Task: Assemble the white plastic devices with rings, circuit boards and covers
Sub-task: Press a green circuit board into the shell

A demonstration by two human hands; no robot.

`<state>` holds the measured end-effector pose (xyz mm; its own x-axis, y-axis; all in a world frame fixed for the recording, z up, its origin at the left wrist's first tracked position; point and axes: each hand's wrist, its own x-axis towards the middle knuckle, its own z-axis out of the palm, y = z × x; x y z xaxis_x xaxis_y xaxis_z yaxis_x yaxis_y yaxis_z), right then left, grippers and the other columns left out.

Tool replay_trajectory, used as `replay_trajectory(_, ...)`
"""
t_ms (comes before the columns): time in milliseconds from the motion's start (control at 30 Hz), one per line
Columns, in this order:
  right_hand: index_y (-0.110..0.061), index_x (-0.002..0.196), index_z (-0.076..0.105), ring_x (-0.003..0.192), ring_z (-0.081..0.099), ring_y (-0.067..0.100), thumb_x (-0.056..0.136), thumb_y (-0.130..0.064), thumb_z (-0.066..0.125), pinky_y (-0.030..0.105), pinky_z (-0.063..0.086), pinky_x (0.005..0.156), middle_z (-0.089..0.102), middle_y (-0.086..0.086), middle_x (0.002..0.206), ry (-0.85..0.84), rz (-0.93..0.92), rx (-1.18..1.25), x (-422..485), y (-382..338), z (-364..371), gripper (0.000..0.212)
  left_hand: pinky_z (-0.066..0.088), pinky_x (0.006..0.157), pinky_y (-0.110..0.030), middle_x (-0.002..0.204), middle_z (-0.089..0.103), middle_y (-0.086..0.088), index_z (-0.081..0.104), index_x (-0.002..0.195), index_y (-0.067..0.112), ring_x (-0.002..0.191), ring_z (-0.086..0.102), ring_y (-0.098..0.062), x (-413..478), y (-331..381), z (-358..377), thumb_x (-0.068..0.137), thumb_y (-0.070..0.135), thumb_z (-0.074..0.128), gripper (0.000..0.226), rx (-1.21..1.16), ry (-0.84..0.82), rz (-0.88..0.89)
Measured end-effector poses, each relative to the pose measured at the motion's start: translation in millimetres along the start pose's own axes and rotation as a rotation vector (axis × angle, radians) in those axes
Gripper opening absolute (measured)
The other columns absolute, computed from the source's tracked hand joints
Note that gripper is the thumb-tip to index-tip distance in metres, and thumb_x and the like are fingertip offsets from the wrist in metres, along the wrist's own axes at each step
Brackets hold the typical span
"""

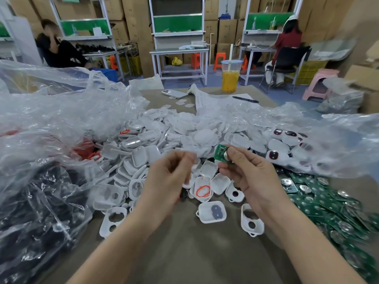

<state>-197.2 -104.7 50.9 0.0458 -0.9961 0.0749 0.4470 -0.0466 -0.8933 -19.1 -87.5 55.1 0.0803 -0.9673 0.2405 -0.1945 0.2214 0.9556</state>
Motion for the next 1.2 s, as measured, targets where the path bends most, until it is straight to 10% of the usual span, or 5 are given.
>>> replay_trajectory(200, -0.017, 0.087, 0.082, 0.076, 0.072, 0.016, 0.077, -0.026, 0.07, 0.02, 0.057, 0.07, 0.077, 0.004, 0.089, -0.001, 0.02, -0.033, -3, 1, -2, 0.018, 0.06, 0.079, -0.024, 0.119, 0.066, -0.004, 0.044, 0.147, 0.009, 0.098, 0.068, -0.011, 82, 44, -20, 0.106, 0.021, 0.05, 0.044, -0.012, 0.174, 0.012)
replay_trajectory(433, -0.018, 0.094, 0.082, 0.074, 0.07, 0.014, 0.074, -0.033, 0.075, 0.018, 0.055, 0.068, 0.077, 0.006, 0.089, -0.073, 0.004, -0.144, -3, -3, -3, 0.026, 0.05, 0.055, -0.019, 0.082, 0.071, 0.003, 0.071, 0.103, 0.025, 0.064, 0.064, -0.009, 8, 0, 4, 0.102, 0.027, 0.058, 0.013, -0.087, -0.016, 0.058)
replay_trajectory(700, -0.015, 0.092, 0.08, 0.081, 0.075, 0.013, 0.066, -0.036, 0.081, 0.015, 0.055, 0.074, 0.078, 0.007, 0.091, -0.134, -0.001, -0.284, -5, 0, -4, 0.034, 0.047, 0.062, -0.015, 0.084, 0.072, 0.013, 0.069, 0.093, 0.042, 0.066, 0.06, -0.003, -8, -22, 9, 0.092, 0.033, 0.068, 0.009, 0.03, -0.048, 0.151)
replay_trajectory(933, -0.026, 0.059, 0.07, 0.095, 0.073, 0.011, 0.063, -0.016, 0.08, 0.015, 0.053, 0.079, 0.077, -0.003, 0.103, -0.216, -0.126, -0.392, -7, 0, 2, 0.015, 0.039, 0.064, -0.009, 0.098, 0.06, 0.018, 0.059, 0.092, 0.03, 0.075, 0.058, -0.006, -5, -24, -1, 0.093, 0.019, 0.062, 0.012, 0.366, 0.08, 0.515)
replay_trajectory(1200, -0.029, 0.07, 0.061, 0.097, 0.073, 0.019, 0.071, -0.009, 0.081, 0.021, 0.056, 0.08, 0.075, -0.002, 0.108, -0.213, -0.133, -0.401, -7, 2, 0, 0.028, 0.042, 0.056, -0.022, 0.097, 0.056, 0.015, 0.061, 0.088, 0.015, 0.067, 0.053, -0.007, -7, -27, -1, 0.093, 0.01, 0.065, 0.008, 0.424, 0.121, 0.596)
